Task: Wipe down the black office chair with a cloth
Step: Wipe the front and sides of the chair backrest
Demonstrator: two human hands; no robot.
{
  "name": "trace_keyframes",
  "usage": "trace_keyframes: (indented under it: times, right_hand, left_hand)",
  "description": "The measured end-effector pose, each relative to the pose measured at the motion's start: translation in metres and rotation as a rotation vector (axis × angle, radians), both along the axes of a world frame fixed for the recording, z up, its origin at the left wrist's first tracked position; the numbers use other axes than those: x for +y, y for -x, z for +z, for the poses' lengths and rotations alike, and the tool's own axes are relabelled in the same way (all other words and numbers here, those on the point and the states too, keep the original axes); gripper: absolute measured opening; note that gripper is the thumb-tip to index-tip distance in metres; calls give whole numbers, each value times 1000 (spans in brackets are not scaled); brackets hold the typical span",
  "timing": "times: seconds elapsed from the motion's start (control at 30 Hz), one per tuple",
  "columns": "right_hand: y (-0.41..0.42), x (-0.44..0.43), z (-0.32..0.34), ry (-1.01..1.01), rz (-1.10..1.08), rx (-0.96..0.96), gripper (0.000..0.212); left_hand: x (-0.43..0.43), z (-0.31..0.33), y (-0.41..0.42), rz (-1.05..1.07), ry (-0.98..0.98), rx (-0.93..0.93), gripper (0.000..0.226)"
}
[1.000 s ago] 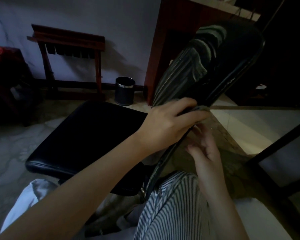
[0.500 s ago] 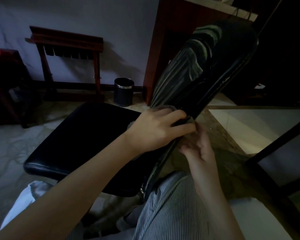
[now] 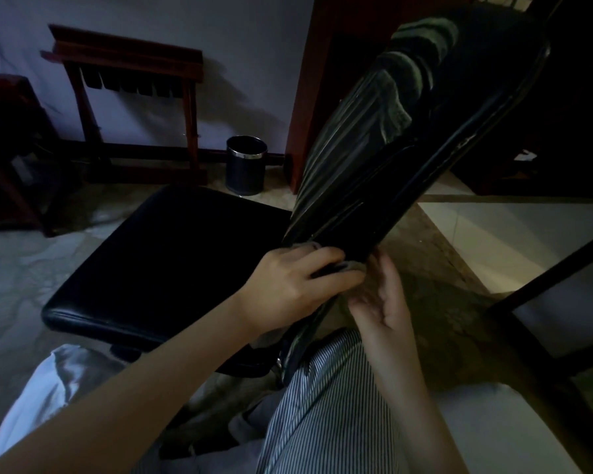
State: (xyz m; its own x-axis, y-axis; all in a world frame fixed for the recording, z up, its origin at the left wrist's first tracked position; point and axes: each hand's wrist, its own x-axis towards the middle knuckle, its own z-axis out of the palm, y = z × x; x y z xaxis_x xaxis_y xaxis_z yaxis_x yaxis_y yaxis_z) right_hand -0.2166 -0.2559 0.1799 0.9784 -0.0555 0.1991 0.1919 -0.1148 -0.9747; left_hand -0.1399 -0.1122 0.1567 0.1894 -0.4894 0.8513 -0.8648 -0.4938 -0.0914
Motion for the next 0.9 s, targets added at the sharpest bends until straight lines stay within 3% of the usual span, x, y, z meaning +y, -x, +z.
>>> trace_keyframes:
  times: [0.23, 0.57, 0.77, 0.9]
  right_hand:
    - [2, 2, -6, 23, 7, -2, 67]
    - [3, 1, -15, 31, 25, 18, 65]
    - [2, -1, -17, 43, 2, 18, 68]
    - [1, -2, -18, 53, 3, 11, 68]
  left_hand:
    - [10, -24, 7, 59, -139, -27, 19]
    - [-1, 13, 7, 134, -53, -179, 20]
    - [-10, -3, 5, 100, 109, -94, 28]
    - [-10, -25, 5, 82, 108, -65, 26]
